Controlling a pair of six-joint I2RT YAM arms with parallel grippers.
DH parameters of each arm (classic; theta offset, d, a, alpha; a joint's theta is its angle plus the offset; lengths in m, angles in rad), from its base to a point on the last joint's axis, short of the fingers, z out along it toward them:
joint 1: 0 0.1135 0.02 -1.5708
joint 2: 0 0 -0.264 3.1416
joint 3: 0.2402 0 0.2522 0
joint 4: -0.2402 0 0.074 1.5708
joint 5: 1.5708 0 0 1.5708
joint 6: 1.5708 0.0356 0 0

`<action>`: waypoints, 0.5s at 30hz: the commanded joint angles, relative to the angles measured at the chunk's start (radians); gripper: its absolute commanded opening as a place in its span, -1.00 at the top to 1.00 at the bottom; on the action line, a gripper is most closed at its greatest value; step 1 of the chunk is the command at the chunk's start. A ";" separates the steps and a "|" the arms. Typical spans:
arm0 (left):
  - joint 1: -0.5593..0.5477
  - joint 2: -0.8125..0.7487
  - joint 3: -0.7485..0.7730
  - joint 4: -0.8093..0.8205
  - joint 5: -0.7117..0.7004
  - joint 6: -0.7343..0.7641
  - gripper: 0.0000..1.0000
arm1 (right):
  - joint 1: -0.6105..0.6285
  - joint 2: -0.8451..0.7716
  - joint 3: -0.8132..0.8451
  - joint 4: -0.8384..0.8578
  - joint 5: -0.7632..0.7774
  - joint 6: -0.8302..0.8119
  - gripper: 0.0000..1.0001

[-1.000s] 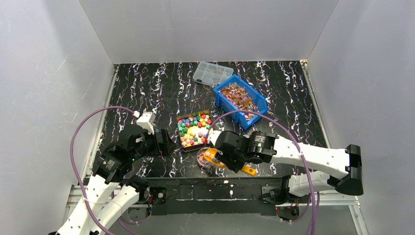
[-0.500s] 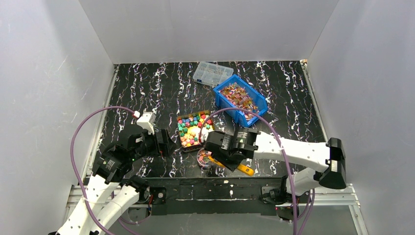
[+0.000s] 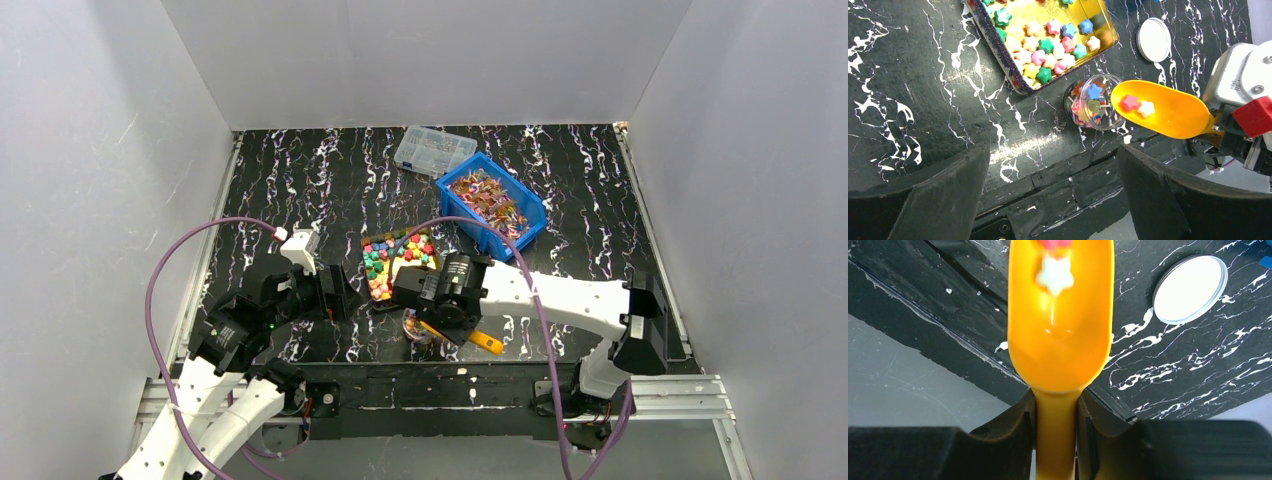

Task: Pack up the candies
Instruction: Place the fake candies in the packing bottle.

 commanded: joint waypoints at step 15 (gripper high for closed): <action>0.005 -0.017 -0.004 0.016 0.044 0.017 -0.97 | 0.006 0.087 0.207 -0.152 0.040 0.055 0.97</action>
